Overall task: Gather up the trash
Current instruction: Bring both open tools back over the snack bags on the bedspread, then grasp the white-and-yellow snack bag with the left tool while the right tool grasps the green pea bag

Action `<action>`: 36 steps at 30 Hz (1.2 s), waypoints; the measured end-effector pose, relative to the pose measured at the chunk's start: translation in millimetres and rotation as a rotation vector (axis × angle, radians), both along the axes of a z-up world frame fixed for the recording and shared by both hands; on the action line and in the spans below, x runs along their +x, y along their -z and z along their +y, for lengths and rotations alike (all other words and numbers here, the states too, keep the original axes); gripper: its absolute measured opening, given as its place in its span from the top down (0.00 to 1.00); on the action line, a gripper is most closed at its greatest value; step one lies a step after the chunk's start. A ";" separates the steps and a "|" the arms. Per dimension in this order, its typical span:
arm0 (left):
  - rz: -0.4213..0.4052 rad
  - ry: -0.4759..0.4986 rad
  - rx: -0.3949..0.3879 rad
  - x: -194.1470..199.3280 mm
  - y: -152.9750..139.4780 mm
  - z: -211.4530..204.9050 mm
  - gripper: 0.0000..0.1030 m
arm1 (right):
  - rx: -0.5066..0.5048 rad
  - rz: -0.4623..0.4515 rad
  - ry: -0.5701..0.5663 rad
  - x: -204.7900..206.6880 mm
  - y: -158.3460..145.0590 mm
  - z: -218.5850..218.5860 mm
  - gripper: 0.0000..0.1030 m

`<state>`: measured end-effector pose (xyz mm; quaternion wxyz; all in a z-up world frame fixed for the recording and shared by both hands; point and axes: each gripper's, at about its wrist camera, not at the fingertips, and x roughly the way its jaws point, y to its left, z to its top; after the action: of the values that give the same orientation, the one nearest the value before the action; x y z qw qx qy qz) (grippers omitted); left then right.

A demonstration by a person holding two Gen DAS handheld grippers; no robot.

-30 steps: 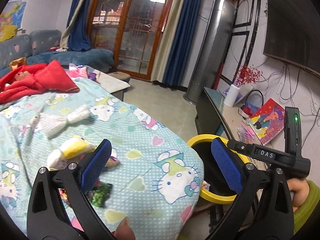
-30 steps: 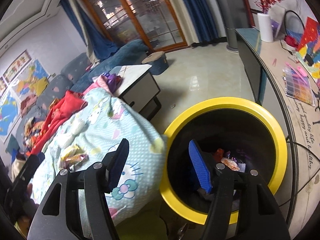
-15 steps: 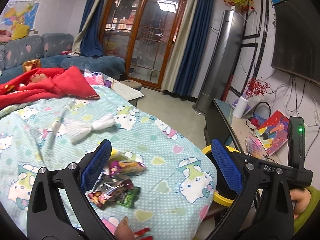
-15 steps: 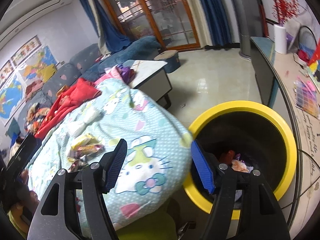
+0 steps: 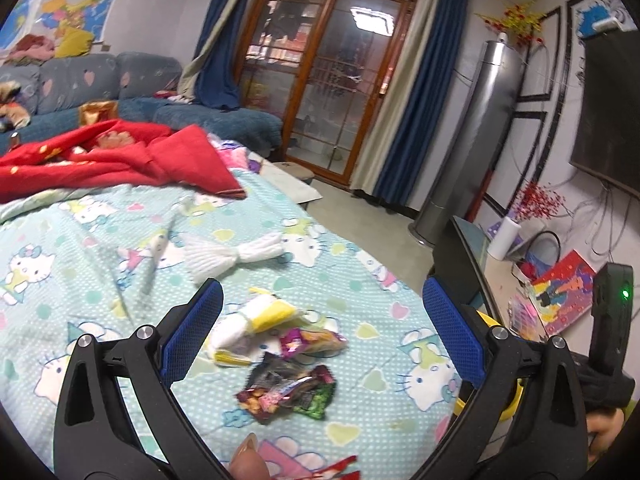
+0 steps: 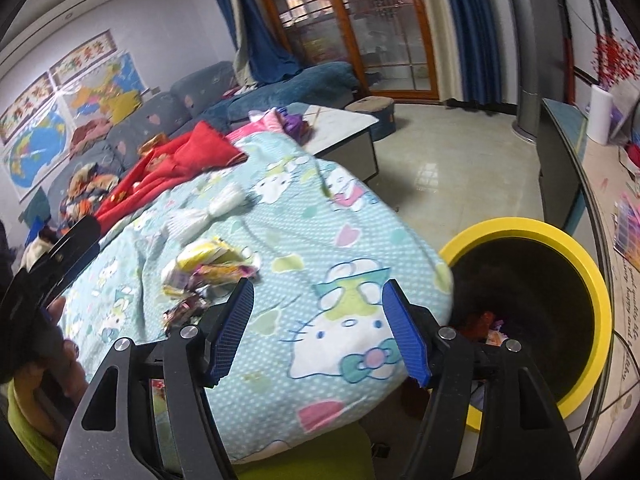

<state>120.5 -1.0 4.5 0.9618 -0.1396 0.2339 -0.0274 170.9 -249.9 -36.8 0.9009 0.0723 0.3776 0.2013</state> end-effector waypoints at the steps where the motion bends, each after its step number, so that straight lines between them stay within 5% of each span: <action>1: 0.006 -0.010 -0.006 0.4 0.6 4.6 0.11 | -0.004 -0.003 -0.012 -0.3 -0.4 4.5 0.38; 36: 0.119 -0.161 -0.152 4.5 30.2 111.1 0.11 | -0.132 0.059 -0.316 3.0 32.0 124.7 0.37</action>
<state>125.0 110.1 -25.7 0.9319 -0.2319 0.2759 0.0405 173.9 -125.2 -68.8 0.8492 -0.0415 0.4232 0.3131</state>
